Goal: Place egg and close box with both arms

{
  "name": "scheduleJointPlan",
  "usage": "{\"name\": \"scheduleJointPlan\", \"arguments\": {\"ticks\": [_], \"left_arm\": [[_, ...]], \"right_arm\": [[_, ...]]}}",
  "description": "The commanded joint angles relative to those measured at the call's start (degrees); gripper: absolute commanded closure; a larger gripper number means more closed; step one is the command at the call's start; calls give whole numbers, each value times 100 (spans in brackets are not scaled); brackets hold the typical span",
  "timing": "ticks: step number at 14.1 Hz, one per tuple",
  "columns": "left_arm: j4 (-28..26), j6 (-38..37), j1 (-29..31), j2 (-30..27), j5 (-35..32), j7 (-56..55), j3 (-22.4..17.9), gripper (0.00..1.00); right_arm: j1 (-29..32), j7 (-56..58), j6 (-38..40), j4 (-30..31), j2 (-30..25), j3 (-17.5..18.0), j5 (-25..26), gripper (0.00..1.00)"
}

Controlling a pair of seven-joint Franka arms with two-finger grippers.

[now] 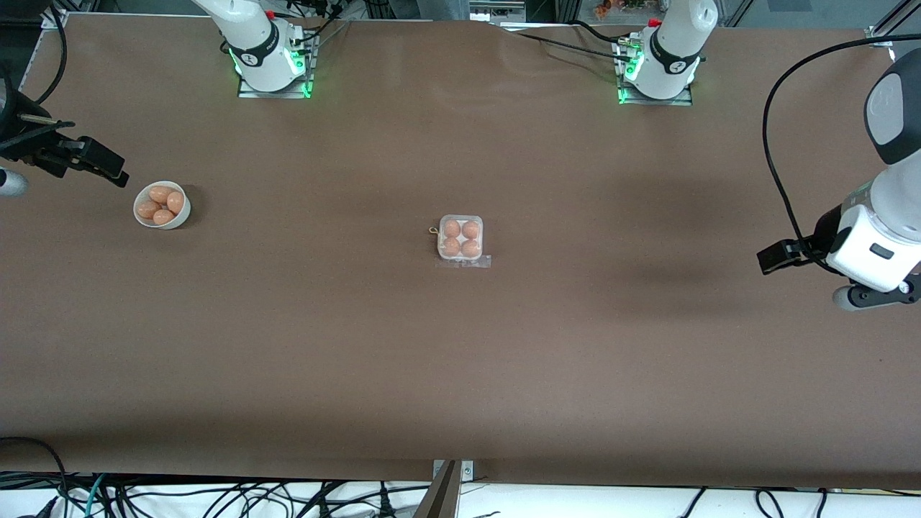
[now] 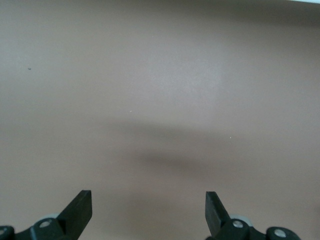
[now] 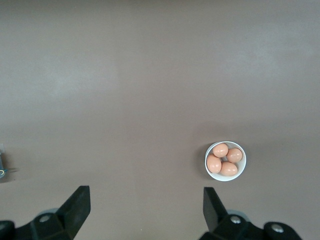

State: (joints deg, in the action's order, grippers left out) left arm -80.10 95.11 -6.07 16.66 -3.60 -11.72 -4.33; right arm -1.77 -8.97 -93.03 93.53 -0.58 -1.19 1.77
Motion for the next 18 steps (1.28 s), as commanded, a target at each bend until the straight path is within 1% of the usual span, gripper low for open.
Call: {"name": "scheduleJointPlan", "arguments": {"ticks": [1, 4, 6, 9, 11, 18], "left_arm": [[-971, 227, 246, -839, 149, 485, 100, 0], [-1078, 104, 282, -1025, 202, 785, 91, 0], [-1218, 95, 352, -1200, 526, 785, 91, 0], [-1245, 69, 361, -1341, 571, 785, 99, 0], [-1254, -71, 352, -1359, 571, 803, 99, 0], [-1342, -107, 352, -1499, 563, 803, 108, 0]], "right_arm": [[19, 62, 66, -142, 41, 23, -27, 0], [27, 53, 66, -142, 41, 23, -27, 0], [27, 53, 74, -142, 41, 23, -27, 0], [27, 53, 74, -142, 41, 23, -27, 0], [27, 53, 83, -142, 41, 23, -27, 0], [27, 36, 66, -133, 41, 23, -36, 0]]}}
